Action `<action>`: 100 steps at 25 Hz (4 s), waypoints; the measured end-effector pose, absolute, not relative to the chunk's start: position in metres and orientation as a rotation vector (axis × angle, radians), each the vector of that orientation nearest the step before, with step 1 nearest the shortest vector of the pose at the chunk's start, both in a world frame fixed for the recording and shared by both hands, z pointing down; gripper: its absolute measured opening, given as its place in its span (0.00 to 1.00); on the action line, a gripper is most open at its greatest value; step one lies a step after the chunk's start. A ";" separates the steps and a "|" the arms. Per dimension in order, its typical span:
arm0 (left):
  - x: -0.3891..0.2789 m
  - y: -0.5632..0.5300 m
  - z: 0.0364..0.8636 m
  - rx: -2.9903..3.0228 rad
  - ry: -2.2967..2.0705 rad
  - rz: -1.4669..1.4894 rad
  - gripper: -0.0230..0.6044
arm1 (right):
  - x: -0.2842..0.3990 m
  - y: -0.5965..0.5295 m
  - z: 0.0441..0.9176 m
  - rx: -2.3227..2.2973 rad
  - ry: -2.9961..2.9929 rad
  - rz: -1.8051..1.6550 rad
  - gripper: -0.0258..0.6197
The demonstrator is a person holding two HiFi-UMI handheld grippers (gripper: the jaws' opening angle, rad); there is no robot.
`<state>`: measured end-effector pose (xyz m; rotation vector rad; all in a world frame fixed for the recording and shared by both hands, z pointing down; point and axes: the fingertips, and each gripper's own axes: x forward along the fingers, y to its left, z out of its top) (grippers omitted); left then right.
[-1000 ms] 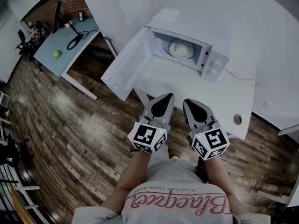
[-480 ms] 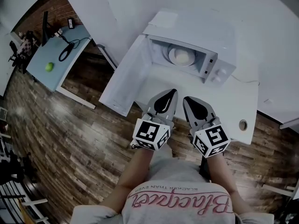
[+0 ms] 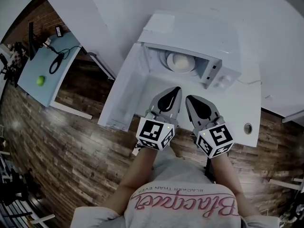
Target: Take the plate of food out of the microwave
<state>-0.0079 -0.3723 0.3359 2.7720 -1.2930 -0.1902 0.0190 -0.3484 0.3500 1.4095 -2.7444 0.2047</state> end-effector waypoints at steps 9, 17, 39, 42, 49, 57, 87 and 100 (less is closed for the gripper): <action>-0.015 -0.405 0.338 2.803 -1.221 -0.212 0.05 | 0.014 -0.384 0.353 1.531 -2.683 0.243 0.07; -0.019 -0.431 0.350 2.820 -1.121 -0.199 0.05 | 0.010 -0.411 0.366 1.633 -2.583 0.297 0.07; -0.036 -0.450 0.381 2.768 -1.092 -0.203 0.05 | 0.005 -0.429 0.402 1.696 -2.530 0.404 0.07; -0.033 -0.450 0.386 2.770 -1.097 -0.186 0.05 | 0.003 -0.432 0.413 1.691 -2.527 0.444 0.07; -0.031 -0.458 0.392 2.766 -1.124 -0.168 0.05 | 0.006 -0.448 0.427 1.701 -2.569 0.579 0.19; -0.039 -0.474 0.402 2.727 -1.183 -0.152 0.05 | 0.019 -0.480 0.450 1.772 -2.651 0.893 0.31; -0.041 -0.505 0.413 2.700 -1.238 -0.077 0.05 | 0.060 -0.562 0.536 2.198 -1.924 1.244 0.37; -0.042 -0.507 0.420 2.685 -1.231 -0.068 0.05 | 0.063 -0.557 0.541 2.089 -1.862 1.154 0.36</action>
